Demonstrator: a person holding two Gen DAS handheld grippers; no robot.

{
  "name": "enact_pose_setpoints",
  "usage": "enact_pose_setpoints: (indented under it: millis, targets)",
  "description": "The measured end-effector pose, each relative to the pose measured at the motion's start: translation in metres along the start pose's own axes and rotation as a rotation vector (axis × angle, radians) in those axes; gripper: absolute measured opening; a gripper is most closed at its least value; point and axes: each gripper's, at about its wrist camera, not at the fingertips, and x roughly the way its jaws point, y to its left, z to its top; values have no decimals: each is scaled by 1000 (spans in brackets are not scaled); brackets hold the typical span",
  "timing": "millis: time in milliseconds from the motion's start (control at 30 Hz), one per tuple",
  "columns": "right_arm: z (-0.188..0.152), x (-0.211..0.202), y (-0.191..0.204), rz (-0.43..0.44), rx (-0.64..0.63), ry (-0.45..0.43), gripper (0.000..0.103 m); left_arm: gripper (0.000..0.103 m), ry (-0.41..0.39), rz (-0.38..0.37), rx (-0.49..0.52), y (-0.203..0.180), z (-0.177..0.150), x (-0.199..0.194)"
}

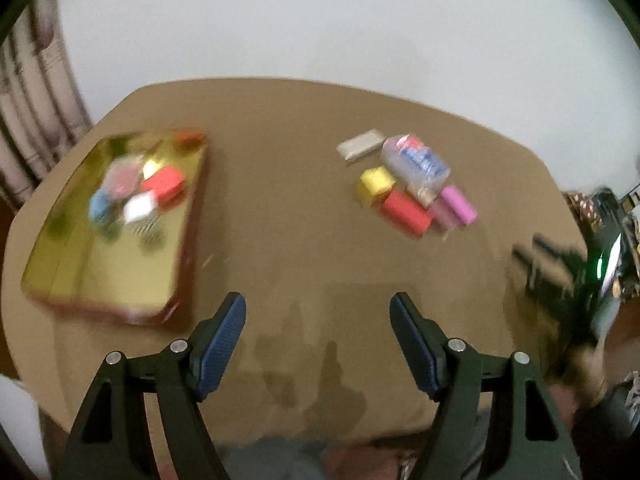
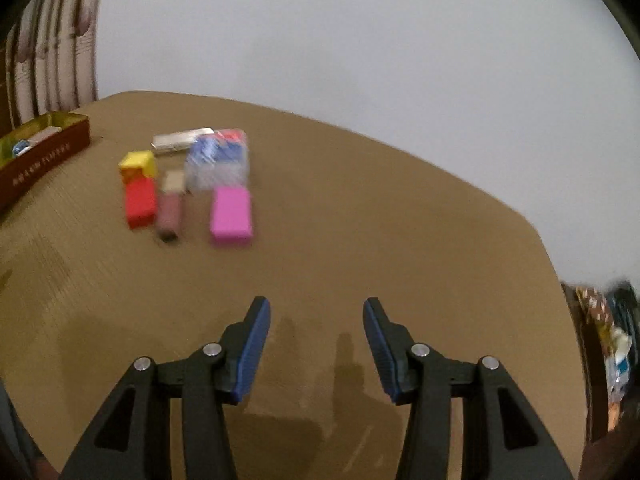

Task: Organize rigid objects
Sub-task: 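Release the white cube into the tin from the right gripper, then grasp the yellow cube with the left gripper, then carry the yellow cube into the tin and open the left gripper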

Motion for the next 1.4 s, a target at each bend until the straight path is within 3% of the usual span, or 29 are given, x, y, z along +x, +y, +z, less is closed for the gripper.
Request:
enact_pose_setpoints:
  millis: [200,400,533,800,867,900,933,1033,1167,1400]
  targets:
    - [-7,-9,-15,80,66,-60,50,71,78,1,-54,-35,72,63]
    - [-6,-21,-29,146,128,-118,52,71,208,-13,-177,-34,108,130]
    - [-13,-31,-36,180,146,-132,52,71,240,-1,-219,-35,113,150]
    - [-16,-36,-36,216,156,-156,54,69,247,45,-192,-47,119,165]
    - [-16,-38,-38,220,159,-158,55,52,266,55,-193,-48,119,170]
    - [-17,-40,-39,218,161,-163,55,36,289,47,-194,-48,117,174]
    - [-17,-41,-40,218,163,-165,55,27,317,42,-201,-48,117,181]
    - [-17,-41,-41,221,167,-167,55,27,337,49,-207,-47,113,190]
    - [-15,-38,-41,224,167,-163,55,26,301,45,-204,-47,113,190]
    - [-13,-34,-42,216,171,-151,55,26,208,74,-125,-43,90,141]
